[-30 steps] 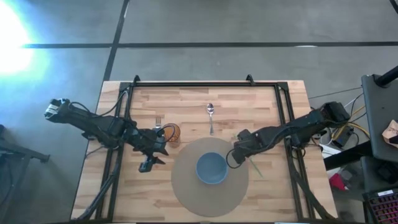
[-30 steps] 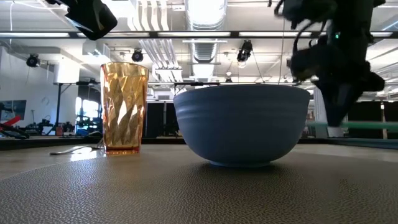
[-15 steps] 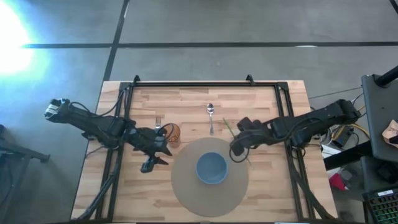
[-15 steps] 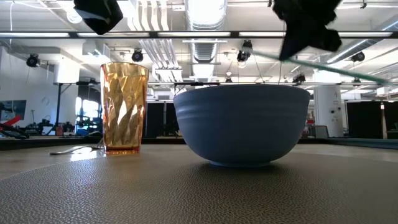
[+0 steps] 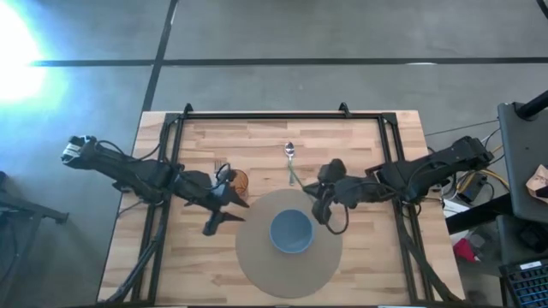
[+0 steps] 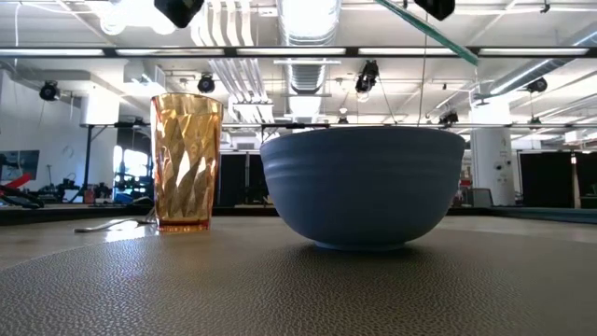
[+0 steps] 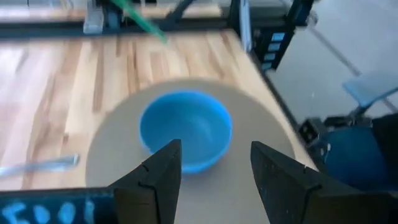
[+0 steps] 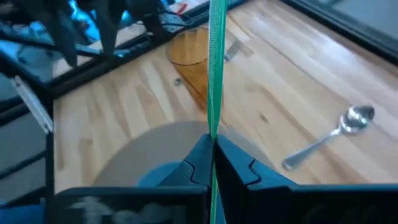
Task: Pick & Place Utensil
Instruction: Put the green straw into the brown cup
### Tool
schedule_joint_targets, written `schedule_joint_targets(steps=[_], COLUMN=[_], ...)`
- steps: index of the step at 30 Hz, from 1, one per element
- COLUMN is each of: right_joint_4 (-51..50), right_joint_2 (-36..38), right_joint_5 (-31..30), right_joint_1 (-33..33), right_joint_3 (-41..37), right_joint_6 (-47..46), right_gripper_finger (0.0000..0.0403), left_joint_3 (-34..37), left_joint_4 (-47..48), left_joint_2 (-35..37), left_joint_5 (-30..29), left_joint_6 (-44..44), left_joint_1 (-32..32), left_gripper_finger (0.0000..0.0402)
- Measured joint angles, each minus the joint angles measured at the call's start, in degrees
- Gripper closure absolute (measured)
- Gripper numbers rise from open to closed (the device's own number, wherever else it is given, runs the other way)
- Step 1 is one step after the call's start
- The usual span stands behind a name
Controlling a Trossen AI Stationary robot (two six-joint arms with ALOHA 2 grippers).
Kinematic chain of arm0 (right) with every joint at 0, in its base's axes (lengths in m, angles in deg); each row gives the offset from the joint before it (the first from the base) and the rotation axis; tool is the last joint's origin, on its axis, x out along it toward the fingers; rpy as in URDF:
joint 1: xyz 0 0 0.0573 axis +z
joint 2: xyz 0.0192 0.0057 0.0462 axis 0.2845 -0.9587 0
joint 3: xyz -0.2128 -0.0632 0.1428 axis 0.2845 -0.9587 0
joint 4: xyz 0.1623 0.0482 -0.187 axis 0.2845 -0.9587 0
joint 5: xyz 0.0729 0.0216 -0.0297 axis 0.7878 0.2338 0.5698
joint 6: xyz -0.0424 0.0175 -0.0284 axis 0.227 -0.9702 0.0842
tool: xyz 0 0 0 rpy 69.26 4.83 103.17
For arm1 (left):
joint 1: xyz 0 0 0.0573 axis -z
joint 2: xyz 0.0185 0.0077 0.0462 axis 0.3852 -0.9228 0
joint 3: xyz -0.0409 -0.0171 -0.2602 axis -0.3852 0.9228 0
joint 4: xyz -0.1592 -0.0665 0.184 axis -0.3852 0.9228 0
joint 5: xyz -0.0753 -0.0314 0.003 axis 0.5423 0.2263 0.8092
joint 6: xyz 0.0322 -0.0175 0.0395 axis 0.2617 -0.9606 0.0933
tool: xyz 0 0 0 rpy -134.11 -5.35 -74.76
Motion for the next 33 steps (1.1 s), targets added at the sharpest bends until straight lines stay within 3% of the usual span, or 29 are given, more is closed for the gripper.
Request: schedule_joint_targets(steps=[6,15,25,33], right_joint_4=[10.4,17.2,23.8,27.9], right_joint_2=[-2.0,-6.3,-10.7,-12.6], right_joint_5=[0.0,0.2,0.4,0.7], right_joint_1=[0.7,0.9,0.9,1.6], right_joint_3=[-0.3,-0.4,-0.4,-0.4], right_joint_6=[8.6,16.0,16.7,17.2], right_gripper_finger=[0.0394,0.0394,0.0394,0.0394], left_joint_3=[1.7,6.3,13.1,16.0], left_joint_4=[-6.4,-20.1,-37.6,-43.2], left_joint_2=[0.0,-0.1,-0.1,-0.1], left_joint_5=[0.0,0.0,-2.0,-7.2], left_joint_6=[2.2,5.8,7.2,7.4], left_joint_1=[0.0,0.0,0.0,0.0], left_gripper_finger=[0.0218,0.0218,0.0218,0.0220])
